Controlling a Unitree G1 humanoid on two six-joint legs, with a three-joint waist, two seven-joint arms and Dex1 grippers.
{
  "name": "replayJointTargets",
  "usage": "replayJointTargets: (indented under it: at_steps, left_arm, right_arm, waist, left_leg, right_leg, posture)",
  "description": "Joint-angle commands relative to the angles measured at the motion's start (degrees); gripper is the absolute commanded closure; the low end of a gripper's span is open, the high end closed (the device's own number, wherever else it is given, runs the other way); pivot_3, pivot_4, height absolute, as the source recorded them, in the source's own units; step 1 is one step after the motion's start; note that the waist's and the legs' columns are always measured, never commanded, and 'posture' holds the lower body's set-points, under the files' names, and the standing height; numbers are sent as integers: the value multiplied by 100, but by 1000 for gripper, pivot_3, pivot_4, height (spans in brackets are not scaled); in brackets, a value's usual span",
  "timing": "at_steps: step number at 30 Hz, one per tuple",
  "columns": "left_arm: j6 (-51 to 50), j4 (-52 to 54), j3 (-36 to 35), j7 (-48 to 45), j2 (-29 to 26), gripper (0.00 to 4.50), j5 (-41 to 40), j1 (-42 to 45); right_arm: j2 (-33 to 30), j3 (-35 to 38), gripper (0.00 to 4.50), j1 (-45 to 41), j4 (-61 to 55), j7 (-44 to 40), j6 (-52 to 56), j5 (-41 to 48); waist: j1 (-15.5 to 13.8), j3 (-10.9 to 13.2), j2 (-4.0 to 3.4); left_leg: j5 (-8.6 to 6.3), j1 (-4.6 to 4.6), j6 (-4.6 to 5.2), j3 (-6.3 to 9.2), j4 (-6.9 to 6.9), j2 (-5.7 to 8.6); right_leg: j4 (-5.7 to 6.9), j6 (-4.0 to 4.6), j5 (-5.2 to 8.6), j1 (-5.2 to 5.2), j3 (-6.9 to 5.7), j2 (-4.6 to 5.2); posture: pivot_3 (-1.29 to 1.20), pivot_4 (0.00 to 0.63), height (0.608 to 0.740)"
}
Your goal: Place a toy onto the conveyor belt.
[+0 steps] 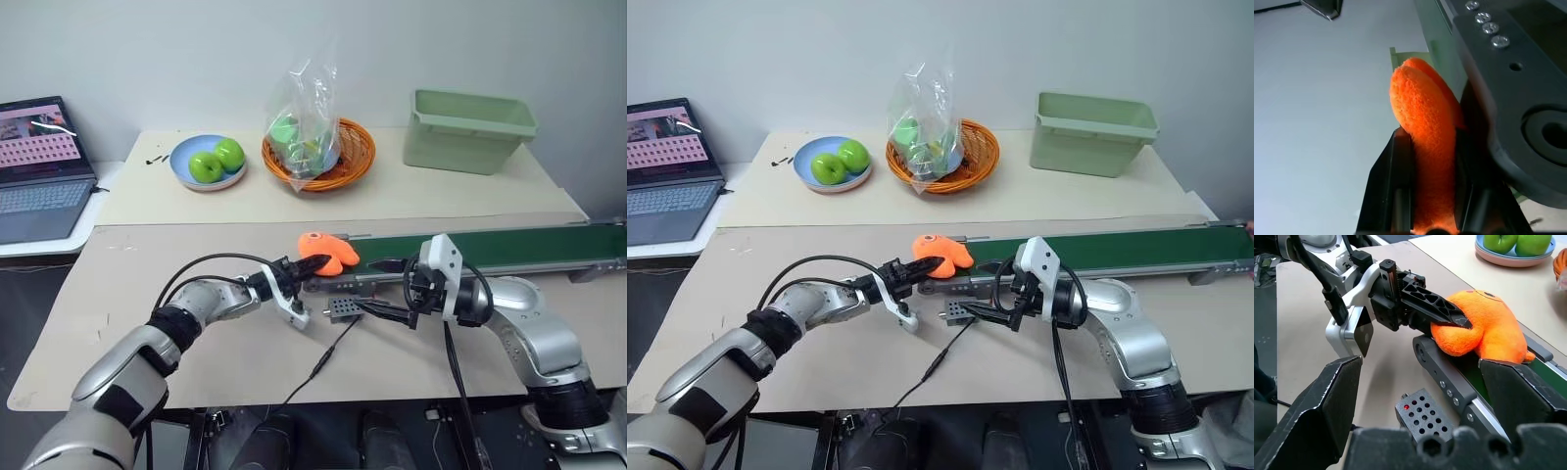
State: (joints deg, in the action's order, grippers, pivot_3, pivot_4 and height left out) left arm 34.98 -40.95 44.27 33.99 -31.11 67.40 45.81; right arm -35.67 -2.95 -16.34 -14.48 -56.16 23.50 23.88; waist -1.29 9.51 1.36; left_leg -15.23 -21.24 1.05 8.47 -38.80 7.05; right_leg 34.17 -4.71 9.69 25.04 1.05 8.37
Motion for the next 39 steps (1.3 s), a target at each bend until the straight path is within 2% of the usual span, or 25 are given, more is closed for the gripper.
replayJointTargets:
  at_steps: [1, 4, 17, 21, 26, 31, 33, 35, 39]
  left_arm:
    - [104, -132, 89, 1, 84, 2153, 9, 44]
    - [0, -232, 33, -73, 114, 1097, -44, 71]
    - [18, -279, -75, -241, -17, 1097, -289, 14]
    - [126, -68, -288, -458, -345, 1097, -590, -224]
    - [138, 277, -512, -700, -663, 1097, -778, -510]
    - [138, 509, -702, -886, -844, 1097, -861, -730]
    - [124, 531, -805, -975, -855, 1097, -971, -793]
    - [78, 468, -1112, -1202, -796, 1097, -1454, -891]
    - [-607, 789, -2542, -2278, -304, 1097, -3818, -1398]
  right_arm:
    - [-1, 180, 0, 9, -241, 26, -67, 151]
    - [-7, 170, 0, -6, -231, 21, -55, 151]
    - [23, 114, 0, -130, -118, -23, -77, 122]
    - [23, 106, 0, -159, -87, -58, -86, 120]
    - [51, 78, 0, -193, -36, -89, -99, 109]
    - [99, 31, 0, -259, 42, -143, -125, 87]
    - [109, 24, 0, -282, 70, -155, -127, 80]
    - [116, -1, 0, -299, 98, -162, -144, 52]
    - [96, -15, 0, -258, 73, -159, -149, 26]
  waist:
    - [7, 0, 0]
    - [17, 0, 0]
    - [71, -1, -1]
    - [125, -2, -1]
    - [179, -2, -2]
    - [175, -2, -2]
    - [171, -1, -1]
    - [161, -1, -1]
    - [166, -2, -2]
  left_leg:
    - [0, 0, 0, 0, -1, 0]
    - [0, 1, 1, -1, -3, 0]
    - [7, 15, 0, -7, -8, -2]
    - [6, 14, 2, -19, -7, -4]
    - [6, 20, 0, -29, -8, -12]
    - [5, 18, 3, -32, -11, -7]
    - [4, 14, 4, -33, -11, -6]
    - [4, 9, 4, -32, -12, -6]
    - [4, 12, 5, -33, -13, -9]
  right_leg:
    - [0, 3, -2, 0, 0, 0]
    - [1, 0, -2, -3, 0, 0]
    - [21, -26, 5, -6, 1, 0]
    - [28, -4, -9, 6, 1, 1]
    - [49, -20, 1, 12, 2, 1]
    - [58, -17, 0, 17, 2, 6]
    - [61, 9, -16, 22, 2, 6]
    - [60, 15, -20, 27, 1, 7]
    - [65, 14, -19, 27, 1, 8]
  posture:
    - [0, 150, 740]
    - [0, 150, 740]
    - [0, 150, 740]
    - [0, 150, 740]
    - [0, 150, 740]
    - [0, 150, 740]
    - [0, 150, 740]
    - [0, 150, 740]
    - [0, 150, 740]
